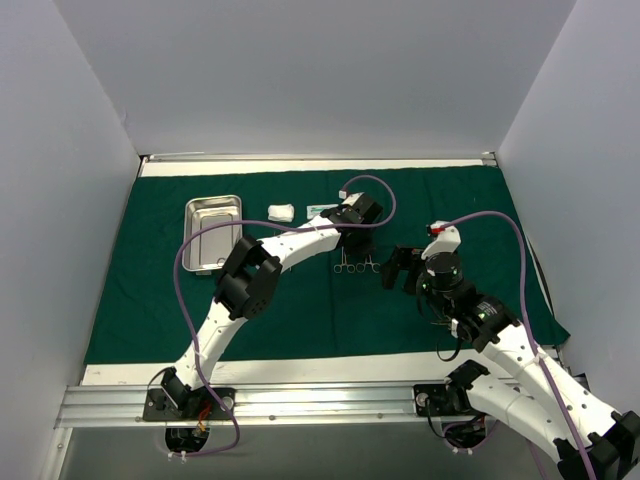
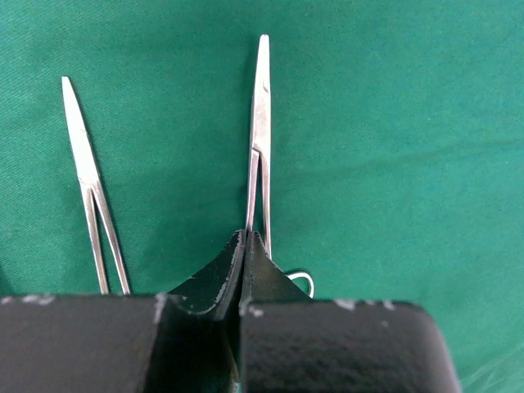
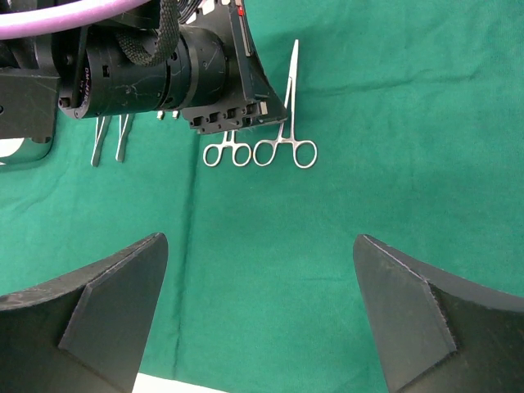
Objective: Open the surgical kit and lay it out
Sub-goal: Place the medical item in the surgical kit.
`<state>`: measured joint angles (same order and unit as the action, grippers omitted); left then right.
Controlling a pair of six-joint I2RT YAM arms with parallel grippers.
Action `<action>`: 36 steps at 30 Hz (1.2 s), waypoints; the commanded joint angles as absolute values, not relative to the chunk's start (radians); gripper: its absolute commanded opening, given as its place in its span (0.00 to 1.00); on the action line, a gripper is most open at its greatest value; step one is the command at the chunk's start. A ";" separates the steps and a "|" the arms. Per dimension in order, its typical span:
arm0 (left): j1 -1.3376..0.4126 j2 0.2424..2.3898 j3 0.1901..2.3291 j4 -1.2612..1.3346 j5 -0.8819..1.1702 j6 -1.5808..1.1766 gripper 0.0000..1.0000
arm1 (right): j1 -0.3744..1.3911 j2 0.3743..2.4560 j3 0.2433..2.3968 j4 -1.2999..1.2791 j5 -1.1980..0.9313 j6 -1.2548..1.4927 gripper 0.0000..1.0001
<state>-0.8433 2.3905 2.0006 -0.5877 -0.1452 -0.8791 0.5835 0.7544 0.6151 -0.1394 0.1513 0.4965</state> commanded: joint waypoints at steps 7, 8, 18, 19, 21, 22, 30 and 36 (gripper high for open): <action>-0.853 2.395 2.043 -0.591 -0.141 -0.881 0.06 | 0.588 0.753 0.606 -0.126 0.169 0.502 0.92; -0.853 2.395 2.043 -0.591 -0.141 -0.881 0.07 | 0.589 0.755 0.606 -0.124 0.169 0.502 0.92; -0.853 2.382 2.039 -0.584 -0.146 -0.896 0.17 | 0.588 0.755 0.604 -0.121 0.166 0.502 0.91; -0.853 2.378 2.036 -0.581 -0.144 -0.897 0.18 | 0.588 0.753 0.604 -0.121 0.164 0.502 0.92; -0.853 2.376 2.031 -0.578 -0.144 -0.900 0.20 | 0.589 0.753 0.603 -0.121 0.166 0.502 0.92; -0.853 2.378 2.031 -0.580 -0.144 -0.902 0.21 | 0.588 0.753 0.603 -0.121 0.166 0.502 0.92; -0.853 2.379 2.028 -0.580 -0.130 -0.910 0.23 | 0.588 0.753 0.603 -0.121 0.164 0.502 0.92; -0.854 2.382 2.020 -0.577 -0.114 -0.917 0.23 | 0.588 0.753 0.600 -0.121 0.166 0.503 0.92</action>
<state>-0.8463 2.3905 2.0006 -0.5877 -0.1295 -0.9066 0.5835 0.7547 0.6109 -0.1390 0.1509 0.4965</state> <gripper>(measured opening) 0.233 0.915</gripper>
